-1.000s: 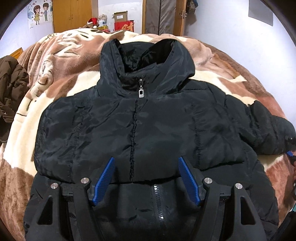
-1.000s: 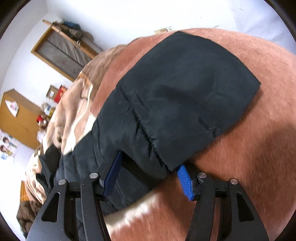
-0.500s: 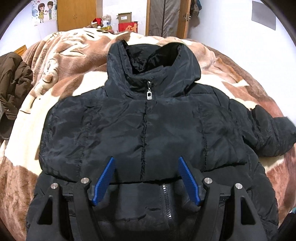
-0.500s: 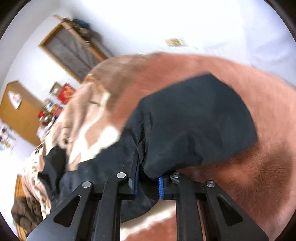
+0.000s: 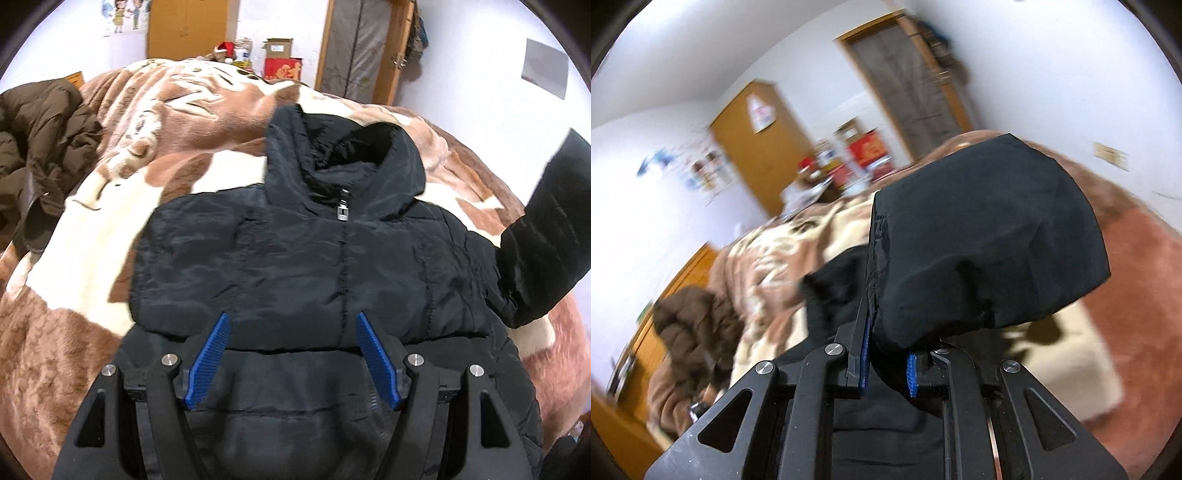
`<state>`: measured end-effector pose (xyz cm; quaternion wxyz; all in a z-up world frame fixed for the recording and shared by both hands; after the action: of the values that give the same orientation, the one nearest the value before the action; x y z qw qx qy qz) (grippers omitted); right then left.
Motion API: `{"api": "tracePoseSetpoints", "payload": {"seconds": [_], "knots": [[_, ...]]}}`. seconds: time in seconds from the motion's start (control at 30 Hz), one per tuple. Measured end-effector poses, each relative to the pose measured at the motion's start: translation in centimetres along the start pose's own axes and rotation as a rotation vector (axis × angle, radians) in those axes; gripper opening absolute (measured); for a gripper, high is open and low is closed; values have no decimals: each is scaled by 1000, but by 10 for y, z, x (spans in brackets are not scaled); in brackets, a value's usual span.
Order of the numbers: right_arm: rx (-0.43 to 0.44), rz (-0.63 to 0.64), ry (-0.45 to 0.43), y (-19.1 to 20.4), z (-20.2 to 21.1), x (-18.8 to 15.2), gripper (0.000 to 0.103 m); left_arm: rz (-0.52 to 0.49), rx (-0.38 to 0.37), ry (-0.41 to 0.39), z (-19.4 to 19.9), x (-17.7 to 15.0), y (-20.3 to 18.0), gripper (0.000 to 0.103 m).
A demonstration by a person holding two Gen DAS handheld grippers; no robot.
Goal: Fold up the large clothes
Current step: 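Fold the held sleeve across the jacket body toward the zipper with the right gripper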
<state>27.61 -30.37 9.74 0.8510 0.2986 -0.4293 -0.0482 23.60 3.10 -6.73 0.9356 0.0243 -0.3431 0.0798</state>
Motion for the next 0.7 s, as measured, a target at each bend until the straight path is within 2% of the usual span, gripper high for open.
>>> {"api": "tracePoseSetpoints", "payload": {"seconds": [0.1, 0.23, 0.37, 0.4, 0.43, 0.47, 0.5, 0.57, 0.7], "knots": [[50, 32, 81, 28, -43, -18, 15, 27, 10, -5, 5, 0, 19, 72], [74, 41, 221, 43, -108, -56, 16, 61, 28, -8, 9, -2, 42, 72], [70, 49, 351, 46, -159, -101, 25, 97, 47, 2, 8, -8, 63, 72], [82, 47, 386, 45, -173, -114, 33, 105, 51, 7, 7, -9, 67, 72], [90, 45, 410, 44, -180, -124, 39, 112, 55, 12, 6, -11, 71, 72], [94, 43, 437, 42, -189, -133, 51, 119, 59, 17, 5, -13, 74, 72], [93, 42, 467, 42, -196, -142, 59, 124, 62, 22, 4, -14, 77, 72], [96, 53, 487, 46, -201, -148, 62, 135, 66, 36, 2, -17, 81, 72], [143, 94, 451, 60, -181, -141, 62, 150, 51, 47, 1, -14, 81, 73]]}}
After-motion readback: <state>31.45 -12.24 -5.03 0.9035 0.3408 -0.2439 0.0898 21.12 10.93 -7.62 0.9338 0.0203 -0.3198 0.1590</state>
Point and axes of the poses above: each gripper's, at about its wrist camera, not at the fingertips, and z roughly against the way its jaws point, y to its left, x to its top, the point moved 4 cm from there along -z, roughly the way its jaws point, and after that the axes turned 9 degrees about x, right-handed, at the moved point
